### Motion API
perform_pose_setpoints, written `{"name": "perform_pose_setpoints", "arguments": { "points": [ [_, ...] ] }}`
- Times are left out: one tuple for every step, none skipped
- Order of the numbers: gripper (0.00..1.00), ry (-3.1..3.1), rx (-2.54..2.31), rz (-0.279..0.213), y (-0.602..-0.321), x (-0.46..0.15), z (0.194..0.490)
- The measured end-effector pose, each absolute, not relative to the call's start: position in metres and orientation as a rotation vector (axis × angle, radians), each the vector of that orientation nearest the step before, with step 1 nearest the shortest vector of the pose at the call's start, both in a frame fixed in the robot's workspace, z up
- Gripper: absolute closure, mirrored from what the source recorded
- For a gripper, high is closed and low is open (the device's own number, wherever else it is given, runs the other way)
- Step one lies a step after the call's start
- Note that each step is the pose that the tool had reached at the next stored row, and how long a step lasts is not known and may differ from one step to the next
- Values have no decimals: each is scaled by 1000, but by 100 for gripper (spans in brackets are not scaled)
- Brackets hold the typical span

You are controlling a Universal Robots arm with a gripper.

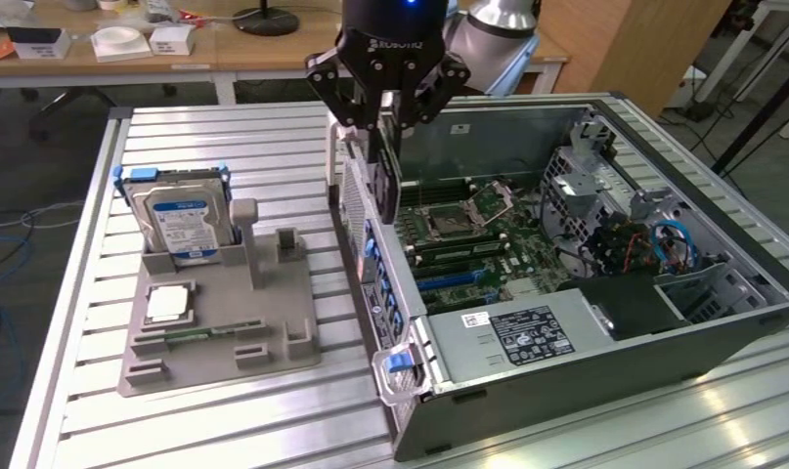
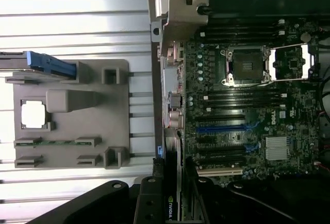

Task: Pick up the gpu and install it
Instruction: 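Pick up the gpu and move the gpu toward the slot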

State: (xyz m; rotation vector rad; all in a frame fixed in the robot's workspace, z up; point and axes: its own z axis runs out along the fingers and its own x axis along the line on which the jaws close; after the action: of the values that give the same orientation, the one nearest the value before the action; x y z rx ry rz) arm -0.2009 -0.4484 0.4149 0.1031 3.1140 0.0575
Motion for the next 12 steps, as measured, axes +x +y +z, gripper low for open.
{"name": "perform_pose_setpoints", "arguments": {
  "points": [
    [74,3114,102,57,-448,-199,415],
    [74,3114,102,57,-448,-197,415],
    [74,3114,101,58,-448,-196,415],
    [74,3114,101,58,-448,-194,415],
    [74,3114,101,58,-448,-192,415],
    [74,3114,100,58,-448,-190,415],
    [74,3114,100,58,-448,-189,415],
    [74,3114,99,58,-448,-187,415],
    [74,3114,99,58,-448,-185,415],
    [74,3114,98,58,-448,-183,415],
    [74,3114,98,58,-448,-181,415],
    [74,3114,97,58,-448,-179,415]
  ]
}}
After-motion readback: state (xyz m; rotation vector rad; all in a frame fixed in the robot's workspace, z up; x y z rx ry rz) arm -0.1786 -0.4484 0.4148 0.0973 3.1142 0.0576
